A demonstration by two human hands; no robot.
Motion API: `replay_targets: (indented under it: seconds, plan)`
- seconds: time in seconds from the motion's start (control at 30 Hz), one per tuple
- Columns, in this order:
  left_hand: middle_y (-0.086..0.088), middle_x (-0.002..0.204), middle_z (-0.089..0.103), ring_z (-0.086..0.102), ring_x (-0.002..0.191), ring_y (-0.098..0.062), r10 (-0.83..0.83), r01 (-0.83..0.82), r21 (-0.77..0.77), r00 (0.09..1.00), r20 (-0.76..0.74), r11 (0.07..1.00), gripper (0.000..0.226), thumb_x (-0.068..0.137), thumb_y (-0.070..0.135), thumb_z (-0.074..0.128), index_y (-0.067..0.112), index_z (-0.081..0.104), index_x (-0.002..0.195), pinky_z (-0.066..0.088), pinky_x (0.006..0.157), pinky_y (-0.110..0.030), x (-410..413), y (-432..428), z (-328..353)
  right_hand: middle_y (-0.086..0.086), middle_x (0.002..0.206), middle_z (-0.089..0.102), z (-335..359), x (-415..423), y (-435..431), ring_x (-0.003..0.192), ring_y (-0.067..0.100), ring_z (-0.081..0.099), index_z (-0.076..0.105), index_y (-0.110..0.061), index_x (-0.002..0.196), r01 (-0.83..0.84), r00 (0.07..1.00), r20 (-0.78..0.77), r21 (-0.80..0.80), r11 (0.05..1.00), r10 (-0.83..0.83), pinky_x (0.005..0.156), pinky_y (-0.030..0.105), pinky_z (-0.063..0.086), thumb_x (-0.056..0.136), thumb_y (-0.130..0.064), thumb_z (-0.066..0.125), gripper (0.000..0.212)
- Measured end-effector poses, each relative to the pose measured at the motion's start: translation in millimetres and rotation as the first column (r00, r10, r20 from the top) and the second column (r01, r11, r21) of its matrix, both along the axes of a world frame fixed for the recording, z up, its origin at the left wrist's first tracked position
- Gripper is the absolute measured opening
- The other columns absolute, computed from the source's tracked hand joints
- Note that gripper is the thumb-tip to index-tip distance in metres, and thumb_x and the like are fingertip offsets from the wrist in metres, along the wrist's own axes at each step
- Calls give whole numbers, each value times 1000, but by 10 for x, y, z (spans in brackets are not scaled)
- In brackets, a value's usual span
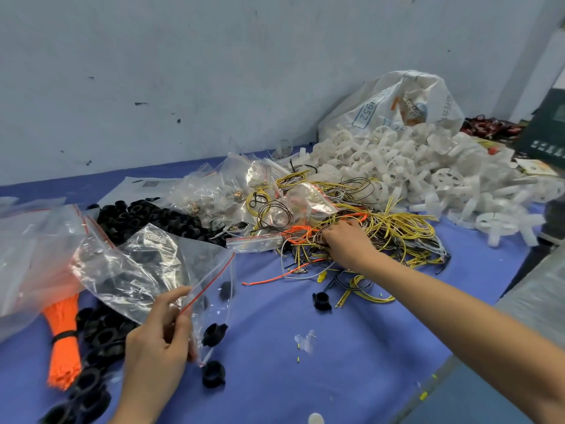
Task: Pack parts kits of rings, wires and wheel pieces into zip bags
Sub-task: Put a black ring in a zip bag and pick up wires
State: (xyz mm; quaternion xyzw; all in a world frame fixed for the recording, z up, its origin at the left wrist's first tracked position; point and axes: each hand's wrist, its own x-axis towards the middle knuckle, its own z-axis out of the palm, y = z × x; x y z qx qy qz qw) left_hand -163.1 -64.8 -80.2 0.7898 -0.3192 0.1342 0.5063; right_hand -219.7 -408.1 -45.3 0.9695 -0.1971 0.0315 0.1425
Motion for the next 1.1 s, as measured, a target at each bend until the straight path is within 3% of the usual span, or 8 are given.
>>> replay_targets:
  seconds: [0.1, 0.2, 0.4, 0.5, 0.6, 0.77, 0.83, 1.1]
  plan:
    - [14, 52, 62, 55, 39, 2, 7, -7, 2, 1000, -7, 1000, 65, 90, 0, 60, 61, 48, 103, 42, 51, -8, 47, 20, -55, 13, 101, 63, 339, -5, -65, 95, 32, 60, 53, -6, 111, 80, 932, 301, 372, 925, -201, 86, 43, 47, 99, -19, 42, 20]
    - [10, 52, 63, 56, 39, 0, -8, 8, -18, 1000, -10, 1000, 62, 90, -1, 59, 59, 48, 104, 42, 52, -8, 64, 19, -88, 14, 94, 60, 880, -104, -185, 73, 20, 59, 48, 0, 119, -143, 636, 564, 757, 637, -527, 58, 28, 51, 102, -20, 37, 29]
    - [10, 52, 63, 55, 38, 0, -23, 23, -19, 1000, -6, 1000, 62, 91, -1, 59, 58, 47, 106, 42, 51, -8, 75, 3, -128, -6, 71, 38, 2306, -175, -506, 58, 4, 41, 39, -19, 84, -346, 209, 850, 526, 777, -483, 45, 13, 36, 99, -25, 37, 16]
    - [13, 52, 62, 55, 39, 1, -27, 27, -23, 1000, 1, 999, 50, 92, 11, 60, 57, 47, 107, 42, 52, -9, 75, 1, -117, -10, 65, 29, 2541, -90, -361, 54, -2, 27, 23, -27, 68, -212, 277, 931, 299, 930, -236, 50, 10, 26, 96, -35, 34, 31]
    - [14, 52, 62, 55, 39, 1, -28, 28, -11, 999, 17, 1000, 52, 92, 10, 61, 58, 46, 107, 43, 52, -12, 64, -4, -99, -10, 63, 31, 2336, -6, -51, 54, 4, 30, 42, -27, 71, -117, 357, 933, 97, 988, -49, 54, 22, 20, 90, -40, 34, 24]
    - [19, 57, 62, 53, 40, 5, -9, 9, -11, 1000, 18, 1000, 57, 88, 1, 63, 54, 48, 101, 39, 51, -5, 12, -12, -62, 11, 88, 64, 317, 113, 702, 83, 29, 57, 56, -9, 87, -117, 946, 323, 414, 903, -26, 72, 35, 42, 92, -37, 55, 29]
    - [26, 64, 62, 52, 43, 9, 13, -12, -17, 999, 34, 1000, 49, 84, 6, 62, 51, 50, 102, 35, 52, 1, 4, -21, -32, 13, 98, 63, -104, 146, 864, 93, 31, 56, 52, -12, 88, -6, 991, 127, 415, 910, -51, 78, 38, 36, 88, -44, 58, 33]
    - [21, 67, 62, 52, 43, 3, 15, -14, -32, 999, 39, 999, 43, 84, 7, 60, 46, 52, 101, 36, 50, -2, 10, -44, -37, 12, 92, 57, -108, 123, 902, 93, 34, 52, 40, -15, 79, -1, 999, 28, 495, 869, -15, 74, 35, 33, 82, -21, 55, 17]
